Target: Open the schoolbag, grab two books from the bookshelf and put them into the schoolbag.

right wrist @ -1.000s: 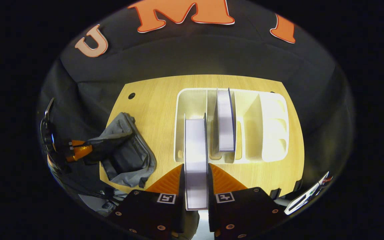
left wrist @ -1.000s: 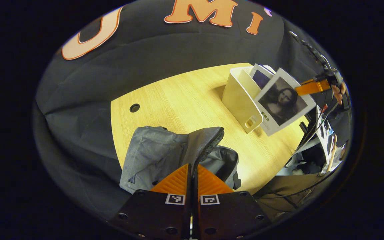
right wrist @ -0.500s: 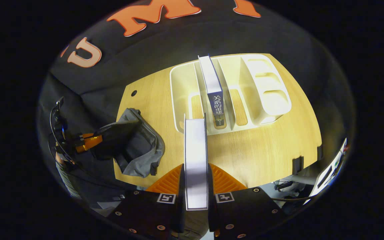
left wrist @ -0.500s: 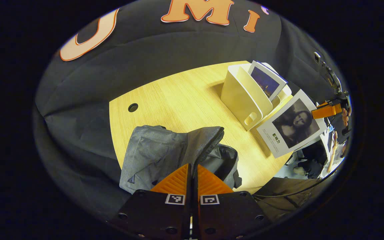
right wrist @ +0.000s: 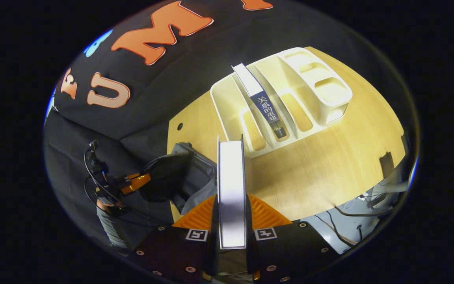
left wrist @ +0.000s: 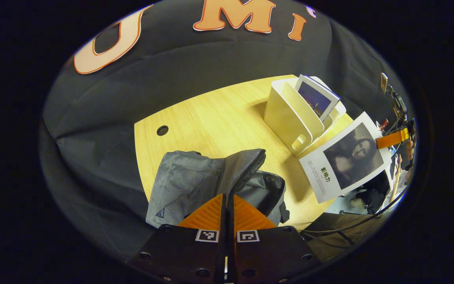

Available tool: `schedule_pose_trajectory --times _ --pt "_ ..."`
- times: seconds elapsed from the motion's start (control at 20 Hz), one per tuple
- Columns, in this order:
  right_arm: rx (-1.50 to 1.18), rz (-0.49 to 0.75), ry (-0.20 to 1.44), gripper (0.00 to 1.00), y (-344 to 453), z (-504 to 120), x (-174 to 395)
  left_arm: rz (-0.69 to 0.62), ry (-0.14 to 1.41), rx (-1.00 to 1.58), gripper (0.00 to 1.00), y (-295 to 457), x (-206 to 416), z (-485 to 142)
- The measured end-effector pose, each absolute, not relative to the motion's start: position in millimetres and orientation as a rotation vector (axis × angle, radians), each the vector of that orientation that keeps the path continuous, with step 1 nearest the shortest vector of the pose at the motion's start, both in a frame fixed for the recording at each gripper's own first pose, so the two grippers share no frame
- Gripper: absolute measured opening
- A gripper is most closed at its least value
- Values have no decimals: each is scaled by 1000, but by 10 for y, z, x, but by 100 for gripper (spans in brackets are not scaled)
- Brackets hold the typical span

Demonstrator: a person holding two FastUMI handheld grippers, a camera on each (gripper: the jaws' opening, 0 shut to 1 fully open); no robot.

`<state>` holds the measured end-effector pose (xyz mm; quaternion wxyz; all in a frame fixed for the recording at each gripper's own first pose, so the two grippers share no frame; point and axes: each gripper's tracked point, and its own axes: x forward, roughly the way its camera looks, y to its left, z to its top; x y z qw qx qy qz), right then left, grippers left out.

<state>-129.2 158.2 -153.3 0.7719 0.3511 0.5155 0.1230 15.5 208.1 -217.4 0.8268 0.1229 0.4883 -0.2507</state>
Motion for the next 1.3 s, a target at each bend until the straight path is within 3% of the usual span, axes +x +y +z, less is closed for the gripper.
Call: schedule_pose_trajectory --times 0.3,0.65,1.3 --pt "823 411 1066 28 2081 -1350 -1038 -475 1015 253 2 2204 219 -2048" --pt "992 485 1017 28 2469 -1391 -865 -371 997 150 2 2319 293 -1884" --pt "1164 491 1038 27 3510 -2056 -702 -252 979 10 2 2336 231 -1901"
